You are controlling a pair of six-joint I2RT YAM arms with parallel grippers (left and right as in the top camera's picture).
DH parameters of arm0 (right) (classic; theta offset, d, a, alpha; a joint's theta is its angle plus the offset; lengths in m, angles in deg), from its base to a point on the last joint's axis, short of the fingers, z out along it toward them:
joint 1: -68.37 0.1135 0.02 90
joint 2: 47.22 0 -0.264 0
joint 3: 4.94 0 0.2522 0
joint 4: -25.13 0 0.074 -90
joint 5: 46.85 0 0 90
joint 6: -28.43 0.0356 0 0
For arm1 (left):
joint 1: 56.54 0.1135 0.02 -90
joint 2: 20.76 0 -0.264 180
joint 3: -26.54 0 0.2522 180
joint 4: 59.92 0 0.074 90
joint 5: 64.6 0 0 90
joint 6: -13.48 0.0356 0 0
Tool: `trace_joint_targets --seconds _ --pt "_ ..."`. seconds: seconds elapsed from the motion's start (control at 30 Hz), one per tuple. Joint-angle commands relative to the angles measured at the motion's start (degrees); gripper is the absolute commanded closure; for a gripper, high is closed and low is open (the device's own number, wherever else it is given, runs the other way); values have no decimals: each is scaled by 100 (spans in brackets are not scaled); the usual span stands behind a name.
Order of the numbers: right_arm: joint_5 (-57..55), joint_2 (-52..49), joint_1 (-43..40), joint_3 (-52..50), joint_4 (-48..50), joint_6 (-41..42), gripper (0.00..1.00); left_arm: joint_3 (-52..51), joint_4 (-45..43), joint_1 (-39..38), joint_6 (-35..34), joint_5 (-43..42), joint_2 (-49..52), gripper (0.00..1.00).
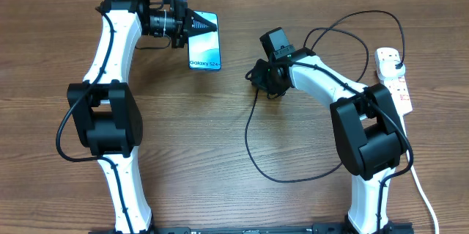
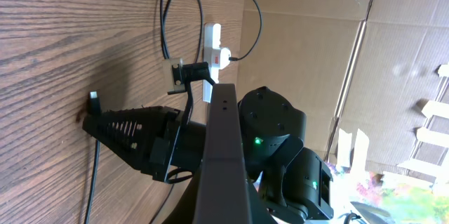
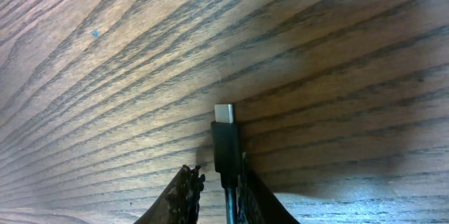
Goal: Plug charger to phone and switch on socket
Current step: 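Move the right gripper down to grasp the black cable's USB-C plug, then lift the USB-C plug with the right gripper toward the phone's bottom port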
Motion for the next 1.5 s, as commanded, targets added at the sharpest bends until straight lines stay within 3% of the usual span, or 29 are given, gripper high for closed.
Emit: trace_joint_targets --seconds 0.0,0.33,0.43,0.7,1.13,1.47 --pt "37 -227 -13 66 -33 17 81 105 -7 -7 -59 -133 -184 96" --pt "-98 -227 -13 68 13 13 82 105 -7 -7 -59 -90 -184 96" --pt "-138 -227 -13 68 -20 -7 96 105 -7 -7 -59 -92 -184 96" --pt "-133 -57 -61 72 -96 -658 96 105 -2 -7 -52 -94 -184 96" --pt "846 1290 -101 70 -402 -1333 96 105 -2 -7 -52 -269 -184 96" --pt "1134 1939 -68 70 -1158 -1893 96 105 0 -7 94 -503 -184 96"
